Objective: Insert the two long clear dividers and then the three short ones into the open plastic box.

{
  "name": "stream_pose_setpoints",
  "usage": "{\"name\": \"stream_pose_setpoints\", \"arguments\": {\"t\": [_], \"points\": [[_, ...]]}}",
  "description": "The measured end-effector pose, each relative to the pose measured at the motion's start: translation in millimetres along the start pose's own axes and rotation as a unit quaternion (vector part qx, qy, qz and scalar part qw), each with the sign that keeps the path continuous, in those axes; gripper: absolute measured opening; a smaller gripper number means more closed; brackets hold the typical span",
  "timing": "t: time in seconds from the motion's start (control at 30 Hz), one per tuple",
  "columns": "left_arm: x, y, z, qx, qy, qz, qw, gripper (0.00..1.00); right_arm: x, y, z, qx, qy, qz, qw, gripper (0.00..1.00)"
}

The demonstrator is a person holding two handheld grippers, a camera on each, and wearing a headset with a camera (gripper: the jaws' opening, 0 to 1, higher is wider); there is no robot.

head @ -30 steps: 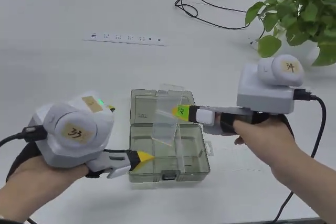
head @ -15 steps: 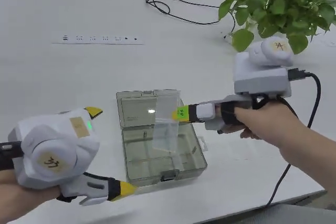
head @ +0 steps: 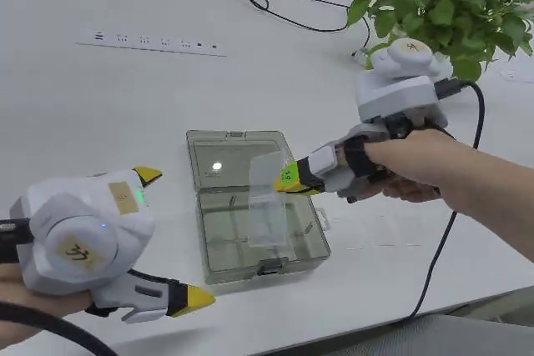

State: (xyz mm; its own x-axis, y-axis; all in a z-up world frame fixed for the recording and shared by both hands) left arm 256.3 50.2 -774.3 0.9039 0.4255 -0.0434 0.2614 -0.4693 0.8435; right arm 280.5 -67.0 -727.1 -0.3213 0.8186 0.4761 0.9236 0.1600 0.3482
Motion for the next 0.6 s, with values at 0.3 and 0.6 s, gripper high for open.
{"name": "stream_pose_setpoints", "arguments": {"t": [0.3, 0.6], "points": [[-3.0, -1.4, 1.2, -0.006, 0.008, -0.016, 0.9998, 0.99, -4.0, 1.7, 7.8, 0.080, -0.013, 0.009, 0.9967, 0.01], [-5.8, -3.2, 2.1, -0.004, 0.010, -0.025, 0.9996, 0.98, 1.2, -7.8, 22.5, 0.130, -0.026, 0.016, 0.9910, 0.01]]}}
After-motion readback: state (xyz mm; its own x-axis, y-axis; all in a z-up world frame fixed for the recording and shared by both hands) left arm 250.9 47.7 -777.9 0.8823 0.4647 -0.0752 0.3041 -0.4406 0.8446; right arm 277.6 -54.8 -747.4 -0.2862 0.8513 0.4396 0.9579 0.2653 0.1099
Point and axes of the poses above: the centre of the closed fingertips' face, and the gripper's own axes: z roughly forward along the fingers, x roughly to its left, y roughly out of its top, the point moved 2 cm from there along -z, roughly backward along the fingers, and after that the axes turned 12 degrees about -z, right-handed, at the moved point
